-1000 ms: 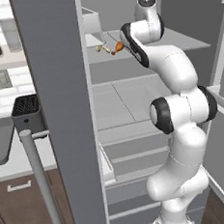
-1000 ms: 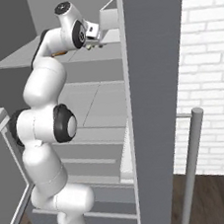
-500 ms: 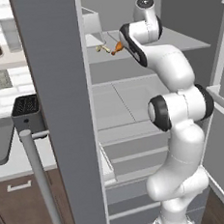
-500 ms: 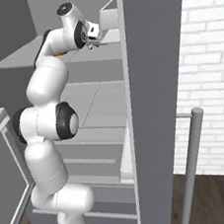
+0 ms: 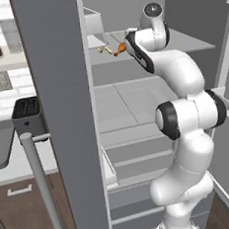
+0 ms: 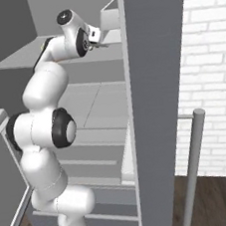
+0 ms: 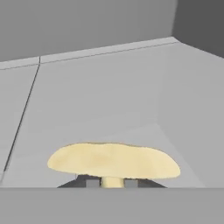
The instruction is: Place one mushroom and one chicken drumstick in each tupperware on the nearby counter, to pack two identical lunches.
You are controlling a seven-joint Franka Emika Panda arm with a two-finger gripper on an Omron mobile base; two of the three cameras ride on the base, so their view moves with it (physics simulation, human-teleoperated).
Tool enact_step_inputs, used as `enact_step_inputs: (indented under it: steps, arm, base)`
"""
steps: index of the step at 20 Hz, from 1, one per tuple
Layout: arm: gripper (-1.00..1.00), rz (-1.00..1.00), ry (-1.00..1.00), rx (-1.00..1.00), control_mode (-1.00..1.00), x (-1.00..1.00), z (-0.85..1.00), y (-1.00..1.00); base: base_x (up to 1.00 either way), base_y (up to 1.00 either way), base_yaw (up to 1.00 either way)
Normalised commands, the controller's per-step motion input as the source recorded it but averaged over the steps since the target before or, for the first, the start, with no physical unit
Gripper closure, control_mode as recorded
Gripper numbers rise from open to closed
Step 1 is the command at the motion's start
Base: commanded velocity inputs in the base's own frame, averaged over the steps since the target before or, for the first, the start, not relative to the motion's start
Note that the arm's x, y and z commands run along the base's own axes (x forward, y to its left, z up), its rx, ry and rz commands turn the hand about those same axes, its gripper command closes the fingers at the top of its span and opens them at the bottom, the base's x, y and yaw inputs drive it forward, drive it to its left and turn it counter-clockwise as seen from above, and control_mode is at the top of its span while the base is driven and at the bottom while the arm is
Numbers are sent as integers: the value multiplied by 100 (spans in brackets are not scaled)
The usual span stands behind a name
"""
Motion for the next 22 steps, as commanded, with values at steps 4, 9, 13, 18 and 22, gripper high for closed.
enact_step_inputs:
  steps: [4, 9, 13, 18, 22]
  arm:
    - [100, 0, 17, 0, -100, -81, 42, 0]
    - [100, 0, 9, -3, -100, -98, 18, 9]
    - [100, 0, -1, -8, -100, -100, 0, 27]
    - [100, 2, -3, -8, -100, -100, -5, 33]
    - [100, 2, 0, -3, -100, -100, -5, 15]
  base:
    - [0, 0, 0]
    - [0, 0, 0]
    - [0, 0, 0]
    - [0, 0, 0]
    - [0, 0, 0]
